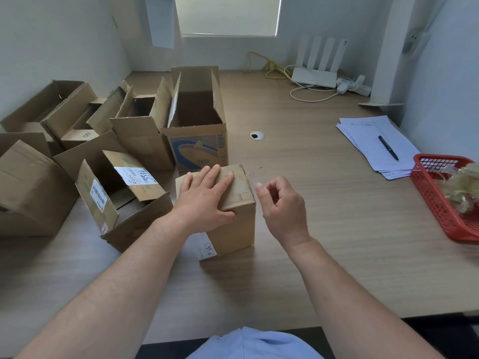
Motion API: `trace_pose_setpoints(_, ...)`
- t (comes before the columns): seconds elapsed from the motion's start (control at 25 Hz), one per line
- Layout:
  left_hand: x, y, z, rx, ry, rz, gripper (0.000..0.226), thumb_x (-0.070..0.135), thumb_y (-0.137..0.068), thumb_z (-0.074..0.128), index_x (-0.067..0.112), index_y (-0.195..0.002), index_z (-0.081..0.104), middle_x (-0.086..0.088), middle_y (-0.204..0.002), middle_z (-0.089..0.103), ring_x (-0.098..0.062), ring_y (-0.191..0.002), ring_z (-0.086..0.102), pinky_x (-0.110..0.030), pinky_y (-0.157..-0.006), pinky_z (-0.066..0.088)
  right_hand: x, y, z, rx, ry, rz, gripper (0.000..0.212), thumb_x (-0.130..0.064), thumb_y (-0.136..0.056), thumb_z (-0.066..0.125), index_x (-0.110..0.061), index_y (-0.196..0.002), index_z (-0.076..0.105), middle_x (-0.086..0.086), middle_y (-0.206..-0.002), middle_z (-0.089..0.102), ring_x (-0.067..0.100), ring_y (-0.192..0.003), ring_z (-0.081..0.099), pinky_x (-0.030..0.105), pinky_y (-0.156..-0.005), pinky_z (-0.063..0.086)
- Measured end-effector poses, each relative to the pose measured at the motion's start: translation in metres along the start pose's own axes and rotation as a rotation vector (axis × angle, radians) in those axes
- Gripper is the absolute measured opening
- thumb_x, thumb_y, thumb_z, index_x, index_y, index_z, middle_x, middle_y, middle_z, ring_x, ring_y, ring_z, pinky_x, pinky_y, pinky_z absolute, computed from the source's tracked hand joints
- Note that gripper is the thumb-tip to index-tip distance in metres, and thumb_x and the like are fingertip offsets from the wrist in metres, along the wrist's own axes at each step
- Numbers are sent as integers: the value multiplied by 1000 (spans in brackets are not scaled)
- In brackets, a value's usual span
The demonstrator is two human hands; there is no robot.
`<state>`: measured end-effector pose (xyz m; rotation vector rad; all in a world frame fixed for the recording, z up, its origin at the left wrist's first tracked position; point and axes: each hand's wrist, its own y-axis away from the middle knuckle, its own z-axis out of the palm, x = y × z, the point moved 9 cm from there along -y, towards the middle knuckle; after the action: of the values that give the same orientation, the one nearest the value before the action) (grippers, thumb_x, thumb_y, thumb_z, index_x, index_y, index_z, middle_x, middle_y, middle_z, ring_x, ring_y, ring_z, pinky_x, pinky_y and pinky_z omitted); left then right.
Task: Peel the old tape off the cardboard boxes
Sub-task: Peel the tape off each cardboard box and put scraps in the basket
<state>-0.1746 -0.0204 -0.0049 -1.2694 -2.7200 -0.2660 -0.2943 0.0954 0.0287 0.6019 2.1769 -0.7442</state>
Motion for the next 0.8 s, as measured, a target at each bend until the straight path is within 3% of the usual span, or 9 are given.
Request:
trace_pose_setpoints(0.12,2,0,0,19,-18,-7,89,62,-85,53,38,-152,0,4,-161,-11,-16,-146,-15,-42,-116,-13,-10,2,6,-41,293,-69,48,-43,-85,63,-22,-56,31,-9,-52,38,20,-52,42,27,-51,26)
trace_pose_setpoints(0.32,3,1,0,21,-31,-12,89,62,-84,53,38,-152,0,3,-161,-10,-16,-146,-14,-42,-116,-13,-6,-6,26,-216,446,-6,37,-29,-88,49,-17,-57,33,-4,-55,38,29,-61,43,31,-55,27)
trace_pose_setpoints(0.4,2,1,0,21,-22,-17,89,61,-84,54,38,-152,1,3,-161,-10,-16,-146,-14,-42,-117,-12,-2,-10,29,-353,327,10,35,-23,-87,50,-17,-56,36,-1,-53,45,30,-61,49,33,-54,33)
trace_pose_setpoints(0.48,2,2,-1,24,-17,-16,89,60,-83,54,39,-152,1,4,-161,-10,-16,-146,-14,-43,-117,-11,9,-12,32,-534,111,125,28,-17,-85,51,-17,-58,46,1,-53,57,21,-55,61,28,-51,39)
trace_pose_setpoints(0.56,2,2,0,25,-13,-10,90,60,-83,55,39,-152,1,4,-161,-10,-16,-146,-14,-43,-117,-12,15,-13,36,-627,-41,198,26,-10,-85,50,-15,-60,50,-6,-50,58,13,-48,60,23,-51,40)
trace_pose_setpoints(0.68,0,2,-1,29,6,-17,89,59,-83,55,39,-151,1,4,-161,-9,-16,-146,-14,-42,-116,-12,22,-15,39,-586,-321,274,30,-8,-90,49,-10,-61,52,-2,-55,58,18,-49,59,29,-58,47)
trace_pose_setpoints(0.76,-4,1,-2,34,21,-27,89,59,-83,55,39,-151,1,5,-161,-9,-15,-146,-13,-42,-116,-12,28,-10,37,-487,-390,259,31,-27,-94,51,-9,-69,53,0,-64,59,19,-55,59,36,-61,50)
trace_pose_setpoints(0.8,-5,0,-2,35,25,-29,89,59,-83,55,39,-151,2,5,-161,-9,-15,-146,-13,-42,-117,-11,31,-6,34,-440,-306,199,31,-37,-91,55,-10,-74,53,-1,-68,59,18,-58,59,36,-63,50)
